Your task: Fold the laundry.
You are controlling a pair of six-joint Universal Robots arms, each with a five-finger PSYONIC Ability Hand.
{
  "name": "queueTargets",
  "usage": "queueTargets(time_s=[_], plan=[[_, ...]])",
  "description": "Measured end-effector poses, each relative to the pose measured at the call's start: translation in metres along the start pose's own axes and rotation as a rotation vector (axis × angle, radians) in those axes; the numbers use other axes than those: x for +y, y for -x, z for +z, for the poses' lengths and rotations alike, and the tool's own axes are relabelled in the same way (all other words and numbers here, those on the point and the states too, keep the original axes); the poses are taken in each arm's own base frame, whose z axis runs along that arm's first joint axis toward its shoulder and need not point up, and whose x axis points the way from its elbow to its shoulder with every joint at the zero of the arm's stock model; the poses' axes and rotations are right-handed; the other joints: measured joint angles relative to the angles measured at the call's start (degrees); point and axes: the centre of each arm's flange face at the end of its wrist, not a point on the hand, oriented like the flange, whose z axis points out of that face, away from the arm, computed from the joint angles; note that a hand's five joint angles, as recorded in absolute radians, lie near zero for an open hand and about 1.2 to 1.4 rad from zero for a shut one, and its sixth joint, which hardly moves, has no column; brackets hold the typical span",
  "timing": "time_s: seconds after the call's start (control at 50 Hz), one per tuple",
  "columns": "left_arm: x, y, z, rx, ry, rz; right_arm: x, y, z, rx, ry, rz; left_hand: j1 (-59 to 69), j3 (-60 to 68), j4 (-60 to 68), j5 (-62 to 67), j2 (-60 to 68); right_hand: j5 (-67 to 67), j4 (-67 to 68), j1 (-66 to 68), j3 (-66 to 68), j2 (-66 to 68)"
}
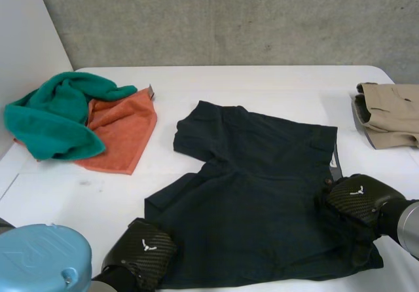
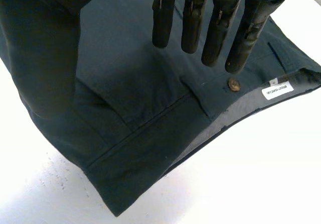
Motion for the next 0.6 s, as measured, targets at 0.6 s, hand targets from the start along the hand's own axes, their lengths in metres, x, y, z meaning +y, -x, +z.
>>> queueTargets(time_s=[0.6], plan=[[0.013, -0.019, 0.039, -0.004, -0.046, 0.023, 0.011, 0.003, 0.007, 0.004, 0.009, 0.012, 23.23, 23.57, 23.56, 22.94, 23.73, 2.46, 3.13, 0.22, 2.53, 0.15]])
